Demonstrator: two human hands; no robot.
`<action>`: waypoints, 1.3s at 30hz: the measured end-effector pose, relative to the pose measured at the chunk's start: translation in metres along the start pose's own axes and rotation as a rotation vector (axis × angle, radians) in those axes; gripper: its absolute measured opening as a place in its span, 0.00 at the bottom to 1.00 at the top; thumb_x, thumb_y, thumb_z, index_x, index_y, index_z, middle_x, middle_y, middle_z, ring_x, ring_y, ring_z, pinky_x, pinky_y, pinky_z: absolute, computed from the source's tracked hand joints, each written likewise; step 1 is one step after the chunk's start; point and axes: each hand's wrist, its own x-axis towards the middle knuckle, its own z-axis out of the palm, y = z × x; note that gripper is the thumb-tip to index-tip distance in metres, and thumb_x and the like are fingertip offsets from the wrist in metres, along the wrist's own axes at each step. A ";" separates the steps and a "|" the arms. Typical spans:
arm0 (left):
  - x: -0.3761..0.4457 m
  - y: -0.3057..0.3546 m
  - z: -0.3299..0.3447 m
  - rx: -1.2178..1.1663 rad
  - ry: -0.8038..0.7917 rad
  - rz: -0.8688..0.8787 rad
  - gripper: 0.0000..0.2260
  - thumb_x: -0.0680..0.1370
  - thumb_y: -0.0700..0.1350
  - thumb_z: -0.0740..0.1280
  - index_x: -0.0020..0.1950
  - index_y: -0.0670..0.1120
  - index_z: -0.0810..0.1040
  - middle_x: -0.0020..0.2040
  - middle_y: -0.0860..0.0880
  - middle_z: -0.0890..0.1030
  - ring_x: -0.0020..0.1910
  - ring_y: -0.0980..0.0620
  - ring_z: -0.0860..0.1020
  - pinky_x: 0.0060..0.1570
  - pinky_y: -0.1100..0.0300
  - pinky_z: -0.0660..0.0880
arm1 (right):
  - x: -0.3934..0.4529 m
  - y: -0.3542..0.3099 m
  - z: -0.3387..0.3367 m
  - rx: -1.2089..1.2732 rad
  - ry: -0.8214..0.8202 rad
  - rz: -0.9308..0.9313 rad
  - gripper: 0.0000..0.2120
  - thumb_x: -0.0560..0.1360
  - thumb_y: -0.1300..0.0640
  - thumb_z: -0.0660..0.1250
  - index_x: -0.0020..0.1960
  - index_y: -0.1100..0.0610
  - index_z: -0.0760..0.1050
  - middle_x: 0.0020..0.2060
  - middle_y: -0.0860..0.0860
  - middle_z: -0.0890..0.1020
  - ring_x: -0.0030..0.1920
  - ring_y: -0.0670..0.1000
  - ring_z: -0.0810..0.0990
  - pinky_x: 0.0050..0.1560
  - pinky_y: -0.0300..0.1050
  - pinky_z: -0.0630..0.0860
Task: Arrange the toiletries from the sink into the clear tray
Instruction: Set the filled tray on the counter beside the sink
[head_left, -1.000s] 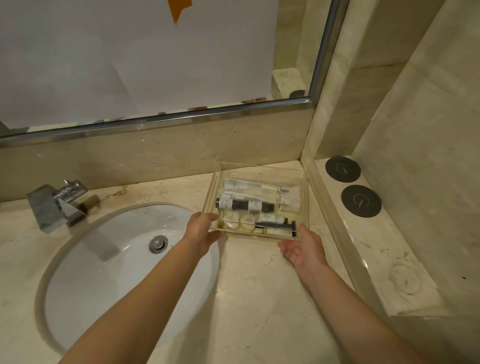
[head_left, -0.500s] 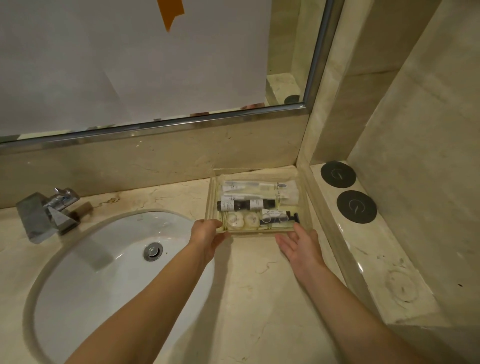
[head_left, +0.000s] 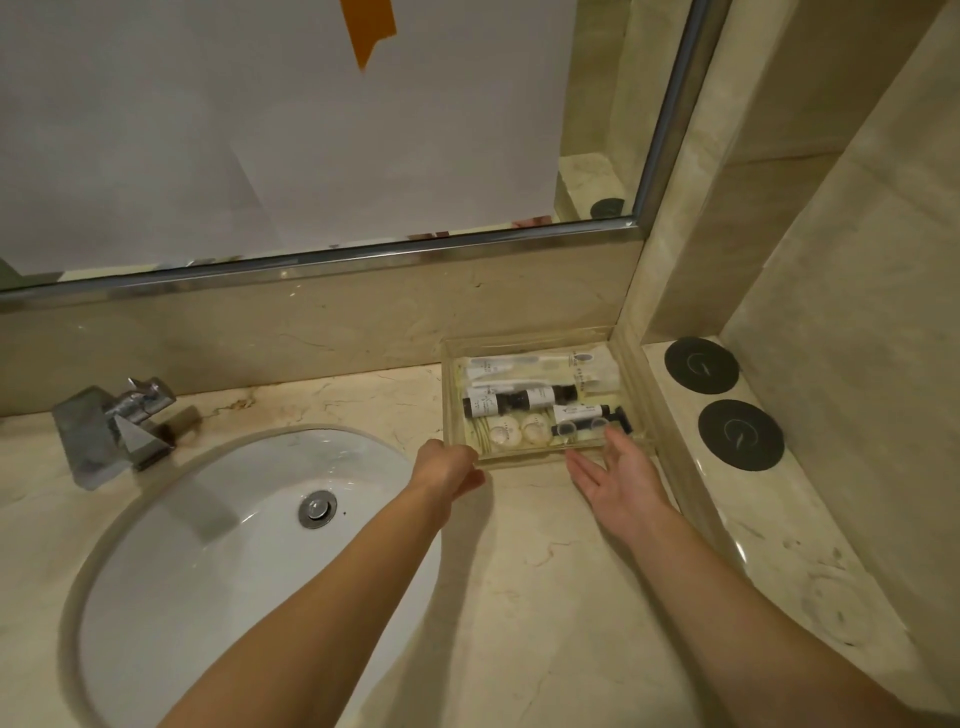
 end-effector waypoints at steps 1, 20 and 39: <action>0.001 0.001 0.000 -0.013 -0.008 -0.005 0.17 0.78 0.34 0.63 0.65 0.35 0.66 0.57 0.36 0.76 0.40 0.46 0.81 0.46 0.55 0.82 | 0.002 0.001 0.000 -0.001 0.009 -0.002 0.25 0.80 0.58 0.61 0.75 0.54 0.59 0.75 0.55 0.61 0.64 0.60 0.74 0.69 0.56 0.69; 0.012 -0.005 -0.011 0.564 0.060 0.210 0.09 0.81 0.43 0.63 0.56 0.38 0.73 0.46 0.38 0.82 0.37 0.45 0.81 0.34 0.59 0.80 | 0.034 0.053 0.011 -0.453 0.212 -0.019 0.05 0.77 0.57 0.67 0.46 0.58 0.76 0.43 0.59 0.83 0.40 0.56 0.84 0.44 0.47 0.82; 0.023 -0.005 -0.020 0.851 0.061 0.272 0.09 0.79 0.47 0.64 0.51 0.42 0.75 0.44 0.41 0.83 0.38 0.43 0.84 0.44 0.48 0.82 | 0.036 0.055 0.018 -0.499 0.202 -0.061 0.06 0.80 0.57 0.61 0.46 0.57 0.73 0.43 0.60 0.82 0.38 0.56 0.84 0.42 0.48 0.82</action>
